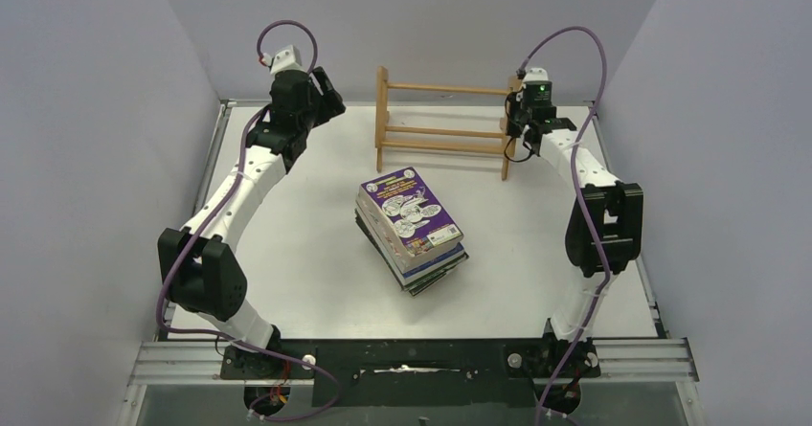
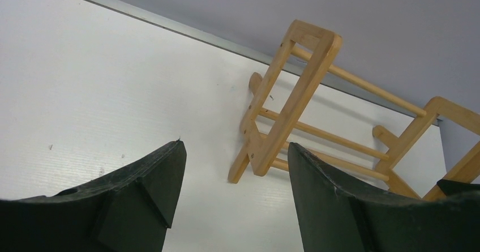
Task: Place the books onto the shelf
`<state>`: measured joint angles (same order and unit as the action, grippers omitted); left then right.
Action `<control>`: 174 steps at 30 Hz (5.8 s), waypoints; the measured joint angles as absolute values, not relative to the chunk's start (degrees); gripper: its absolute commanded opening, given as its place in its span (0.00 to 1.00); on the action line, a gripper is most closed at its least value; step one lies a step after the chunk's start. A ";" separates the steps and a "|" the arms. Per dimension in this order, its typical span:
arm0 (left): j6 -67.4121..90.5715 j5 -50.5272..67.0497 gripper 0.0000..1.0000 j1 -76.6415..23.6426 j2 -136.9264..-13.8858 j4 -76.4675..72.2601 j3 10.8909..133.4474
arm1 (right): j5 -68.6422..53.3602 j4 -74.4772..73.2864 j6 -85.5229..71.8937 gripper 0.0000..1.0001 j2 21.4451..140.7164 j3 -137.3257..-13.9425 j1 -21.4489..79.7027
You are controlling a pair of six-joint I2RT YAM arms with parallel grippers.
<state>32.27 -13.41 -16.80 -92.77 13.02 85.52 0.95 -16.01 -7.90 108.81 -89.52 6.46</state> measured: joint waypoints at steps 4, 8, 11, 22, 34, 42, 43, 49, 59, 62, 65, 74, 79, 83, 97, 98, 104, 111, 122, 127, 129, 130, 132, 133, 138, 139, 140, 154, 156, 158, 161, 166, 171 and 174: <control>32.27 -13.41 0.65 -16.80 -92.75 13.04 85.47 | 1.06 -15.25 -5.54 0.00 107.77 -87.94 6.44; 32.27 -13.30 0.66 -16.80 -92.75 13.06 85.47 | 1.06 -15.00 -4.78 0.00 106.61 -86.46 6.07; 32.27 -13.21 0.65 -16.80 -92.75 13.06 85.47 | 0.99 -15.05 -4.78 0.00 105.82 -85.47 5.23; 32.29 -13.21 0.65 -16.80 -92.75 13.08 85.47 | 1.30 -15.07 -5.82 0.00 101.51 -80.36 1.54; 32.36 -12.99 0.65 -16.80 -92.75 13.10 85.21 | -5.74 -11.42 -1.13 0.00 101.34 -78.94 -0.91; 32.34 -13.02 0.65 -16.78 -92.64 13.23 85.08 | -12.84 -10.02 3.07 0.00 103.94 -81.23 -2.00; 32.34 -13.02 0.65 -16.78 -92.62 13.23 85.08 | -13.34 -10.04 3.44 0.01 104.31 -81.58 -2.00; 32.32 -13.02 0.65 -16.78 -92.60 13.41 85.08 | -15.31 -10.39 4.34 0.47 106.65 -84.53 -2.00; 32.32 -13.02 0.65 -16.75 -92.58 13.52 85.08 | -14.35 -9.08 0.73 0.86 105.91 -82.63 -2.24; 32.32 -12.99 0.65 -16.78 -92.51 13.52 85.06 | -13.28 -9.02 -0.60 0.87 104.01 -80.23 -2.33; 32.29 -12.75 0.65 -16.75 -92.09 13.54 84.77 | -12.29 -9.15 -2.39 0.93 101.08 -79.18 -2.50; 31.05 -8.97 0.65 -17.17 -87.48 14.24 82.98 | -4.23 -11.66 -6.98 0.99 79.50 -75.70 5.15; 30.81 -8.67 0.65 -18.24 -82.83 14.74 80.55 | -4.21 -13.61 -10.31 0.98 68.36 -70.00 14.24; 30.83 -8.56 0.65 -18.85 -79.09 15.35 77.58 | -2.11 -15.73 -14.41 0.98 58.06 -55.31 19.81; 31.03 -8.71 0.65 -20.16 -73.28 17.15 71.90 | 1.85 -27.20 -31.88 0.95 43.81 -35.86 32.80; 31.03 -8.71 0.65 -20.16 -73.28 17.45 71.81 | 1.98 -27.97 -32.80 0.93 44.31 -35.57 33.21; 31.00 -8.73 0.65 -20.21 -73.28 18.48 71.61 | 3.86 -32.29 -39.92 0.66 46.46 -34.35 34.79; 30.96 -8.71 0.65 -20.21 -73.32 18.57 71.61 | 4.03 -35.55 -45.71 0.02 43.18 -30.98 34.98; 30.92 -8.51 0.65 -20.21 -74.72 18.48 70.85 | -3.31 -26.61 -52.25 0.00 41.10 -19.18 35.77; 30.89 -8.14 0.65 -20.21 -74.81 18.22 70.83 | -6.79 -17.85 -53.32 0.00 43.18 -15.05 36.10; 30.85 -7.73 0.65 -20.14 -74.81 18.13 70.74 | -7.60 -14.90 -53.36 0.00 44.45 -14.20 36.10; 30.83 -7.49 0.65 -20.10 -74.87 18.15 70.74 | -8.03 -13.52 -53.34 0.00 45.34 -13.98 36.10; 30.81 -6.96 0.65 -19.90 -75.11 18.00 70.74 | -8.69 -10.87 -53.19 0.00 47.79 -13.96 36.10; 30.79 -6.72 0.65 -19.73 -75.29 17.91 70.74 | -9.13 -9.23 -53.06 0.00 49.30 -13.96 36.10; 30.79 -5.89 0.65 -18.90 -76.18 17.78 70.74 | -10.61 -4.73 -52.05 0.00 56.69 -14.00 36.10; 30.79 -5.85 0.65 -18.74 -76.27 17.78 70.74 | -11.27 -3.73 -51.88 0.00 57.98 -14.09 36.05; 30.79 -5.72 0.65 -18.65 -76.31 17.78 70.72 | -11.38 -3.03 -51.77 0.00 58.81 -14.37 36.05; 30.61 -5.65 0.65 -17.54 -77.80 17.76 70.70 | -20.16 9.06 -48.12 0.00 69.76 -15.86 29.76; 30.61 -5.67 0.64 -17.41 -78.52 17.76 70.70 | -22.39 11.18 -47.31 0.00 71.46 -15.88 28.77; 30.59 -5.67 0.64 -17.23 -79.31 17.78 70.72 | -24.01 13.80 -46.59 0.00 73.84 -16.36 27.99; 30.59 -5.69 0.64 -16.95 -80.27 17.80 70.72 | -26.52 17.37 -44.71 0.00 79.11 -18.90 27.57; 30.48 -5.93 0.64 -16.34 -80.60 17.76 70.76 | -29.21 19.97 -42.30 0.00 85.97 -23.66 27.92; 29.74 -6.59 0.64 -14.85 -80.55 17.82 70.76 | -30.20 20.62 -41.74 0.00 89.47 -26.76 28.91; 29.39 -6.17 0.64 -12.67 -80.55 18.48 71.26 | -30.24 20.47 -41.82 0.00 90.96 -28.38 29.52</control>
